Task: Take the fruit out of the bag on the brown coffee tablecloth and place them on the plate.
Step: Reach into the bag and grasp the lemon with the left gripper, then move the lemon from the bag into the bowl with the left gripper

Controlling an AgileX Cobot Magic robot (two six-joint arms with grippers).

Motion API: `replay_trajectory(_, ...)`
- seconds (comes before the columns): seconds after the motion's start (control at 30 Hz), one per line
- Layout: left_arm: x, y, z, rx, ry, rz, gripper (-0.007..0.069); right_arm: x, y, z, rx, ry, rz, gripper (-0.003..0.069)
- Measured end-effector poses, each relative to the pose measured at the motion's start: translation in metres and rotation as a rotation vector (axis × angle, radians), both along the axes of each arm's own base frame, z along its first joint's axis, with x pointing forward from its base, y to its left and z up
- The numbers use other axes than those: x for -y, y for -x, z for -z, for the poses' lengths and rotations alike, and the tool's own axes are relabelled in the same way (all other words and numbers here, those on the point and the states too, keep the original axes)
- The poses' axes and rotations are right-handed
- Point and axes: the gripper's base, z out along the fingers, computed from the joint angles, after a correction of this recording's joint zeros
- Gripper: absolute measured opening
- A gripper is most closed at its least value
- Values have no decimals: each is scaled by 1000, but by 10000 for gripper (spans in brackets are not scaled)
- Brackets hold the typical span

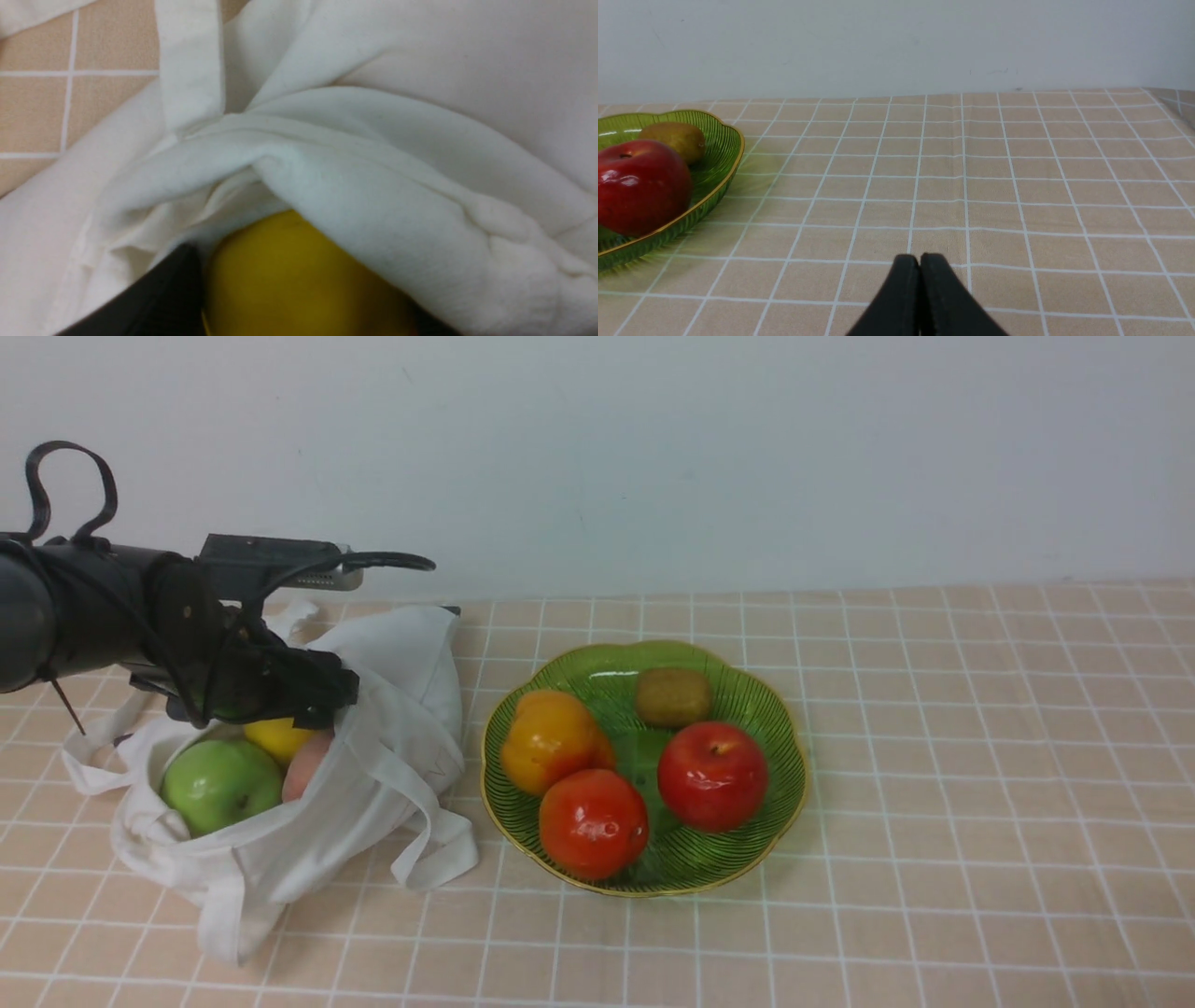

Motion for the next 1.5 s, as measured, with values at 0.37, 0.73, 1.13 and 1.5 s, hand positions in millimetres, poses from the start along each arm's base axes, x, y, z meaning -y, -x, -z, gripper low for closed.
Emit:
replay_trajectory(0.37, -2, 12, -17, -43, -21, 0, 495, 0, 0, 0, 0, 0, 0, -14)
replay_trajectory(0.73, -12, 66, -94, -93, -82, -19, 495, 0, 0, 0, 0, 0, 0, -14)
replay_trajectory(1.13, 47, 113, -166, 163, 240, 233, 495, 0, 0, 0, 0, 0, 0, -14)
replay_trajectory(1.5, 163, 70, -105, 322, 329, 505, 495, 0, 0, 0, 0, 0, 0, -14)
